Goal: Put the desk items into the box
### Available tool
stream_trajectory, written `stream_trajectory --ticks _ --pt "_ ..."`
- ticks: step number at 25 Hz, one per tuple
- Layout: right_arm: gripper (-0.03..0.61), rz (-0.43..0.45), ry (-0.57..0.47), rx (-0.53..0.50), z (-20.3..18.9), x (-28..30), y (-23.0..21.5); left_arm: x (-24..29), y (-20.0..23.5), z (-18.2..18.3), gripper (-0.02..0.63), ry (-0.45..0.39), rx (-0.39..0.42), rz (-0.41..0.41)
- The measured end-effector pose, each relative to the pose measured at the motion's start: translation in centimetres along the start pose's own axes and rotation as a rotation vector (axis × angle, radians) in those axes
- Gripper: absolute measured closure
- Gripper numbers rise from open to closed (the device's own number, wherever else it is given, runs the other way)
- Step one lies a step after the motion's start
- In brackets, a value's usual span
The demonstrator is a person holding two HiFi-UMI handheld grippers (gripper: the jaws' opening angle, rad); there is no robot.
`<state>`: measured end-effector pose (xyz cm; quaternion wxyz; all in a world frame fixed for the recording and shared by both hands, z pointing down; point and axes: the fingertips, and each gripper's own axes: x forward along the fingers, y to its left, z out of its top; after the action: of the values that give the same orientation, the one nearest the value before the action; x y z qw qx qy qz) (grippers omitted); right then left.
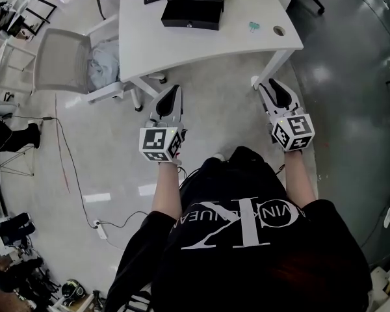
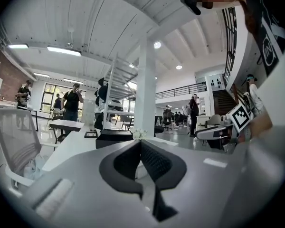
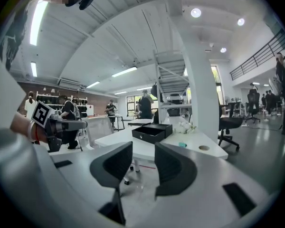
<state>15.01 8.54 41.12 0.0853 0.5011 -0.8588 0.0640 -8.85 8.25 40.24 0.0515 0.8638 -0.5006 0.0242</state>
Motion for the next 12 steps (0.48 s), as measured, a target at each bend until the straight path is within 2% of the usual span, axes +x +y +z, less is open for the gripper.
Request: stream_trajectory --ticks 12 --pt "0.463 0.031 0.031 0.013 -0.6 4.8 -2.0 3.8 2.2 -1.2 0.604 0.035 -0.027 0.017"
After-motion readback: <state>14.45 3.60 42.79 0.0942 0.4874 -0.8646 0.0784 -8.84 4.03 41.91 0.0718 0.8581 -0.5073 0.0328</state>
